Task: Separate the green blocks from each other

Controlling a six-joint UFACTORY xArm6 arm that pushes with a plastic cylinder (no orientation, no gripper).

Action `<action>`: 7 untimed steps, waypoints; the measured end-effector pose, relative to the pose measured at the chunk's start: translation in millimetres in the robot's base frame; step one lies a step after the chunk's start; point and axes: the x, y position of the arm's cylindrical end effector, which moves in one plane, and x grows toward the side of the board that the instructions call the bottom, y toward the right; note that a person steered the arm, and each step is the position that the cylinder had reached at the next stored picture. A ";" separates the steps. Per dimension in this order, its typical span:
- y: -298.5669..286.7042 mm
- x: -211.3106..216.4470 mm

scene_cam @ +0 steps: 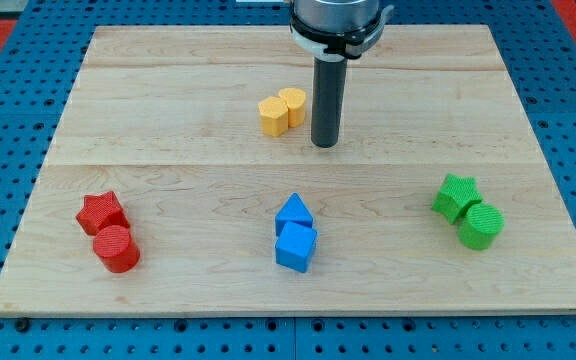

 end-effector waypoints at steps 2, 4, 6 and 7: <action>10.8 0.8; 36.3 -32.9; 82.1 -56.2; 187.9 -6.0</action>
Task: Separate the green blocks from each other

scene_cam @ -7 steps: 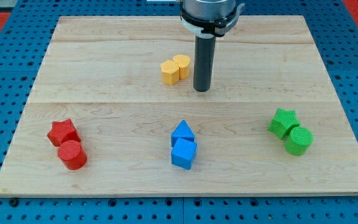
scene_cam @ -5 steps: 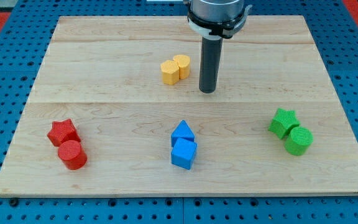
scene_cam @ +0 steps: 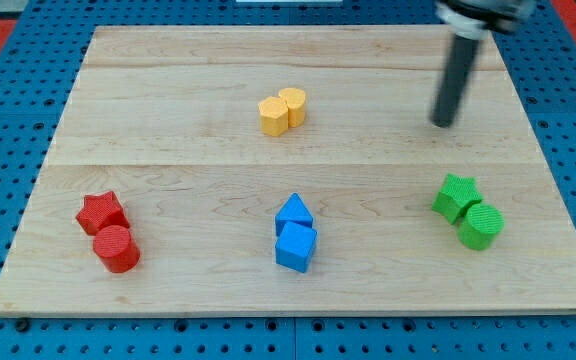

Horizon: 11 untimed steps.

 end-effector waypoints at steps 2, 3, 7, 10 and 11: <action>97.8 152.3; 62.7 167.4; -79.5 60.4; -27.6 97.3; -59.4 85.7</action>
